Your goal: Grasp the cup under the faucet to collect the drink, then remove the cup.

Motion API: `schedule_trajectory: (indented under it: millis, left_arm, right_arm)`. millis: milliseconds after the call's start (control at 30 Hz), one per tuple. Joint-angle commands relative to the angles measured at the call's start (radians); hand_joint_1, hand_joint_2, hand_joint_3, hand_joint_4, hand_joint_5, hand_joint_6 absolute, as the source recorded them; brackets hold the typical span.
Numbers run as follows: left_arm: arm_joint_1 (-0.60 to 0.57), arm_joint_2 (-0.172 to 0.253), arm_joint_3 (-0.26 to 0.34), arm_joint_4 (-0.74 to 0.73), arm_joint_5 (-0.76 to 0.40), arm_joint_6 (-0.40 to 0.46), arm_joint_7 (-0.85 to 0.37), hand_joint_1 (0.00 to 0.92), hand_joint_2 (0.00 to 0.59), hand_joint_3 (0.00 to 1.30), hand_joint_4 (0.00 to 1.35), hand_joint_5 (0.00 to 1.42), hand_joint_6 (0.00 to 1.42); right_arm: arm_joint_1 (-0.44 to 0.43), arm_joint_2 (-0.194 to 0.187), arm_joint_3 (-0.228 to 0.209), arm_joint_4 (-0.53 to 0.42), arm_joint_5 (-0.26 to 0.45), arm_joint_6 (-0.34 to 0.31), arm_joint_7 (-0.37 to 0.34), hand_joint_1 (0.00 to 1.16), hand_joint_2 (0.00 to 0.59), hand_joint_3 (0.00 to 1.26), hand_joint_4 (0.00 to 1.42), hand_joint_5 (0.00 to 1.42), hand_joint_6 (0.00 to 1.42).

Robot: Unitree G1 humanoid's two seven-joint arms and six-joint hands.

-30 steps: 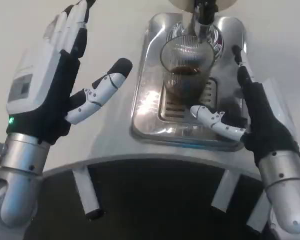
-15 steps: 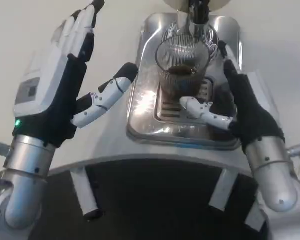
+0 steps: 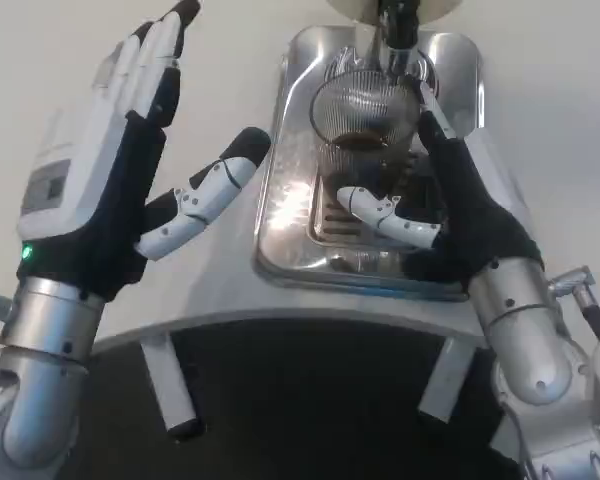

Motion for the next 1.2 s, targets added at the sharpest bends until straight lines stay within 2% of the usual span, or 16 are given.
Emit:
schedule_trajectory:
  millis: [33, 233, 300, 333, 367, 433, 467, 533, 700, 933, 1200]
  left_arm:
    - [0.006, 0.000, 0.011, -0.003, -0.011, 0.012, 0.009, 0.000, 0.250, 0.00, 0.00, 0.00, 0.00]
    - [0.003, -0.003, 0.016, 0.003, -0.013, 0.017, 0.012, 0.000, 0.250, 0.00, 0.00, 0.00, 0.00]
    - [0.002, -0.004, 0.018, 0.005, -0.016, 0.020, 0.012, 0.000, 0.250, 0.00, 0.00, 0.00, 0.00]
    - [0.002, -0.004, 0.019, 0.007, -0.017, 0.022, 0.011, 0.000, 0.250, 0.00, 0.00, 0.00, 0.00]
    - [0.001, -0.004, 0.019, 0.010, -0.018, 0.022, 0.010, 0.000, 0.250, 0.00, 0.00, 0.00, 0.00]
    - [0.000, -0.001, 0.018, 0.013, -0.018, 0.022, 0.008, 0.000, 0.250, 0.00, 0.00, 0.00, 0.00]
    - [-0.001, -0.001, 0.019, 0.015, -0.019, 0.022, 0.008, 0.000, 0.250, 0.00, 0.00, 0.00, 0.00]
    - [0.000, 0.000, 0.023, 0.015, -0.022, 0.024, 0.007, 0.000, 0.251, 0.00, 0.00, 0.00, 0.00]
    - [0.005, 0.001, 0.026, 0.014, -0.031, 0.026, 0.005, 0.000, 0.252, 0.00, 0.00, 0.00, 0.00]
    - [0.012, 0.005, 0.025, 0.008, -0.035, 0.027, 0.001, 0.000, 0.252, 0.00, 0.00, 0.00, 0.00]
    - [0.021, -0.002, 0.012, -0.017, -0.022, 0.042, -0.004, 0.000, 0.252, 0.00, 0.00, 0.00, 0.00]
  right_arm:
    - [-0.012, 0.009, 0.013, 0.041, 0.005, -0.018, -0.014, 0.69, 0.269, 0.02, 0.00, 0.03, 0.18]
    - [-0.038, 0.024, 0.027, 0.101, 0.010, -0.042, -0.038, 0.70, 0.273, 0.04, 0.02, 0.04, 0.19]
    - [-0.040, 0.029, 0.028, 0.111, 0.010, -0.048, -0.046, 0.76, 0.272, 0.07, 0.05, 0.07, 0.23]
    - [-0.039, 0.040, 0.027, 0.120, 0.007, -0.054, -0.067, 0.88, 0.276, 0.13, 0.11, 0.13, 0.30]
    - [-0.039, 0.057, 0.027, 0.126, -0.005, -0.058, -0.107, 0.96, 0.315, 0.26, 0.26, 0.29, 0.46]
    - [-0.036, 0.088, 0.031, 0.126, -0.037, -0.065, -0.191, 1.14, 0.331, 0.41, 0.41, 0.46, 0.69]
    - [-0.034, 0.099, 0.033, 0.123, -0.050, -0.066, -0.224, 1.16, 0.340, 0.48, 0.48, 0.53, 0.78]
    - [-0.024, 0.113, 0.037, 0.118, -0.063, -0.069, -0.262, 1.16, 0.344, 0.56, 0.56, 0.62, 0.88]
    - [-0.016, 0.119, 0.043, 0.119, -0.072, -0.077, -0.295, 1.16, 0.343, 0.63, 0.64, 0.70, 0.95]
    - [-0.013, 0.119, 0.042, 0.123, -0.079, -0.076, -0.318, 1.16, 0.344, 0.66, 0.66, 0.73, 0.99]
    - [-0.005, 0.111, 0.045, 0.100, -0.075, -0.079, -0.306, 1.16, 0.333, 0.67, 0.68, 0.75, 1.01]
